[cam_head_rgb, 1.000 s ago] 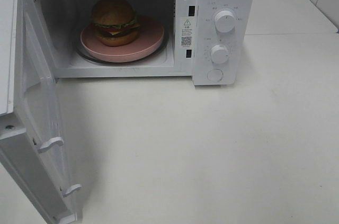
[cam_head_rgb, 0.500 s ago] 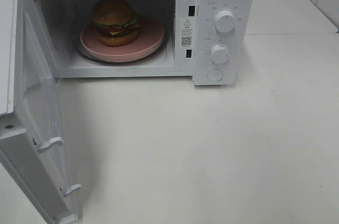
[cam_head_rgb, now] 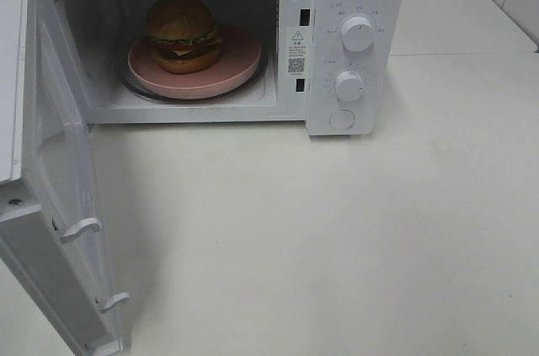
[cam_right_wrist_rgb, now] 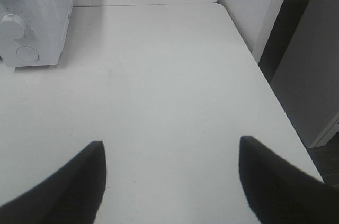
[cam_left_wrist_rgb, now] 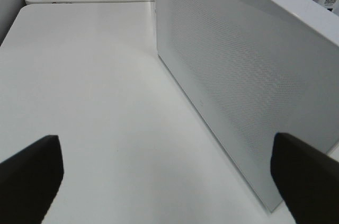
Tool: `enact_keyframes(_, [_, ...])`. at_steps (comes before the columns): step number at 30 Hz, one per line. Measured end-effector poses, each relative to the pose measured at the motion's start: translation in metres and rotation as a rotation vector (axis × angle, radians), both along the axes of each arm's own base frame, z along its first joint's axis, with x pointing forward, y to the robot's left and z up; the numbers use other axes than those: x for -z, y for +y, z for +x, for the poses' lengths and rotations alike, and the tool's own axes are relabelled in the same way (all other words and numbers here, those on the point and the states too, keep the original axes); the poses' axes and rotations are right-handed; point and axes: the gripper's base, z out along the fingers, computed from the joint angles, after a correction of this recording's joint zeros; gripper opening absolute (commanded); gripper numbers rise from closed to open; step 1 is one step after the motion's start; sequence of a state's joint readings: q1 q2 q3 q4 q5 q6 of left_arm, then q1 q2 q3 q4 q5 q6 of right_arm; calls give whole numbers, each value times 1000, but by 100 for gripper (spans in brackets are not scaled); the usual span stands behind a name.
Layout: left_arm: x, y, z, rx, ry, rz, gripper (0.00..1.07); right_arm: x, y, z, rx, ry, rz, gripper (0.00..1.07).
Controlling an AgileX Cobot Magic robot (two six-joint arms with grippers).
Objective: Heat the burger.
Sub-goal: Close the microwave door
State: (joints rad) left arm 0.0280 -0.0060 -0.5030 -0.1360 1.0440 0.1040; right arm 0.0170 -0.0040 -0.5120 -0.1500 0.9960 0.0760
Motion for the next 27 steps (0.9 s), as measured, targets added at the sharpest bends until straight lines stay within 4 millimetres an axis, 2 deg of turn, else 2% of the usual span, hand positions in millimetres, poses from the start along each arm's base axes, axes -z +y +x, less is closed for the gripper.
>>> enact_keyframes(20, [0,0,0,-3,-2,-4,99,0,0,0,0,0,0,69])
enact_keyframes(25, [-7,0,-2,-13,-35,-23,88,0,0,0,0,0,0,69])
enact_keyframes(26, [-13,0,-1,-18,-68,-29,80,0,0,0,0,0,0,69])
enact_keyframes(27, [-13,0,-1,-18,-68,-29,80,0,0,0,0,0,0,69])
